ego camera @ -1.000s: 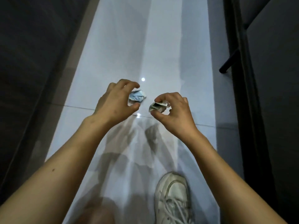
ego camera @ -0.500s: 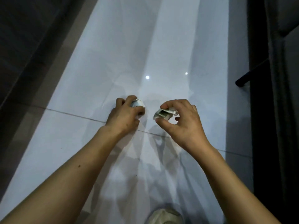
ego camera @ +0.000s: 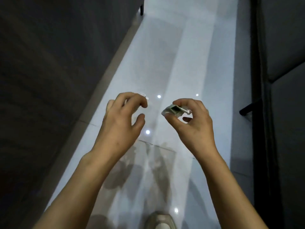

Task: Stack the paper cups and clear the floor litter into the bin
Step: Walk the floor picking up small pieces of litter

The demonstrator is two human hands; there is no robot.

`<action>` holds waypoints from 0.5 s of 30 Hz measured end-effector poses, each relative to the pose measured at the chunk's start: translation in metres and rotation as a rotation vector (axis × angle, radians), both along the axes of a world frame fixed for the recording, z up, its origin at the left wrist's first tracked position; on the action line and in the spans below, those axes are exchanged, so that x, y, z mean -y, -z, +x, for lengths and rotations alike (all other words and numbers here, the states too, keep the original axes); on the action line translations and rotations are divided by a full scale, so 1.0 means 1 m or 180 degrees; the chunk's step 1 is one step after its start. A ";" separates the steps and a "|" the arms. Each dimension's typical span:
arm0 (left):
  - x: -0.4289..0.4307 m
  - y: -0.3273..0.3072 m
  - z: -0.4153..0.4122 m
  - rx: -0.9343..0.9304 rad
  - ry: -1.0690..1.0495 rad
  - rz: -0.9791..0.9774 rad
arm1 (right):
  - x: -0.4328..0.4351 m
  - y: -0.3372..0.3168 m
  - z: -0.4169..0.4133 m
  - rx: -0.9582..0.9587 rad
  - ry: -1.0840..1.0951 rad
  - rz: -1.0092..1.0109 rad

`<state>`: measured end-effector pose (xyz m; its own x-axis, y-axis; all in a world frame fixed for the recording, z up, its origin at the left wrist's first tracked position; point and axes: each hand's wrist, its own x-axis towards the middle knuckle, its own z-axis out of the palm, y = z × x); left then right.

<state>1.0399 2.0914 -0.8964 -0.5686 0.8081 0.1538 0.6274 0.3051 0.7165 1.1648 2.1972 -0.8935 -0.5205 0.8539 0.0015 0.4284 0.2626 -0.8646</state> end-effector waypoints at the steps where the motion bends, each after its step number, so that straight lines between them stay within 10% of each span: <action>1: 0.011 -0.029 0.000 -0.0002 -0.0050 0.0083 | 0.005 -0.024 -0.005 -0.0076 0.0023 0.0014; 15: 0.181 -0.415 -0.039 0.0074 -0.0816 0.0104 | 0.135 -0.407 -0.081 -0.0112 -0.1274 0.0102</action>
<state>1.0012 1.9105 -0.4816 -0.7579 0.6319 0.1620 0.5159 0.4285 0.7418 1.0835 2.0618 -0.4868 -0.8111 0.5829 0.0486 0.2571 0.4298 -0.8656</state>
